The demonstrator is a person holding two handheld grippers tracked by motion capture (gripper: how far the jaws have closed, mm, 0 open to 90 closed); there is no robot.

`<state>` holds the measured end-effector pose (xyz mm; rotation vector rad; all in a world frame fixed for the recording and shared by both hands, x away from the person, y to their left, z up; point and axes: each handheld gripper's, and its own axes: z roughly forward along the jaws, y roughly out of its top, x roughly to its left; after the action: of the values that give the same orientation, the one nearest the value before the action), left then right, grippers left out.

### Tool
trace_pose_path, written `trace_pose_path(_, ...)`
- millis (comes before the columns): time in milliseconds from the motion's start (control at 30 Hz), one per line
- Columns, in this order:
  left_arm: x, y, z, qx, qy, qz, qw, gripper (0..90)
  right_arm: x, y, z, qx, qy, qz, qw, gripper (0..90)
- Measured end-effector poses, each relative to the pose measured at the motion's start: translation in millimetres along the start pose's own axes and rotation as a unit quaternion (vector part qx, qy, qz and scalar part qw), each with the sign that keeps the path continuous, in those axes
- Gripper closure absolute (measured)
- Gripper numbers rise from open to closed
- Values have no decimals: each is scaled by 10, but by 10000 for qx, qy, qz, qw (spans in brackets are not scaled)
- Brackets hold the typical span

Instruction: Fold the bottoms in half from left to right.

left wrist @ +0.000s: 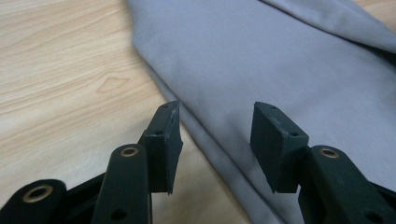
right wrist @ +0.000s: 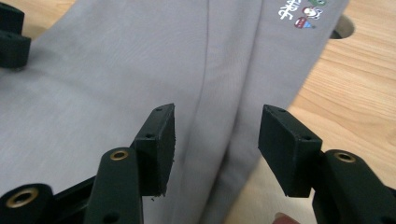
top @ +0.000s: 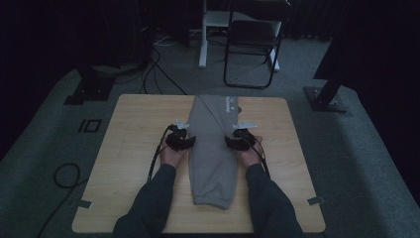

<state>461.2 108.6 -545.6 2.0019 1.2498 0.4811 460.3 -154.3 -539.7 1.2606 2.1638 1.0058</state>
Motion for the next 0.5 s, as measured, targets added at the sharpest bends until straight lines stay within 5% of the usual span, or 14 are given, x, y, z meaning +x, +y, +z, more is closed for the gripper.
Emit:
trace_pose_path(200,14,40,116,93,139,-39,9999,593,-3,102,186,130,-48,90,9999,467)
trace_pose_path(333,17,42,108,126,20,-46,9999,721,-18,86,267,315,-115,188,9993,532)
trace_pose_path(500,30,13,90,93,-153,-63,9998,841,-24,45,258,193,-129,285,9993,576)
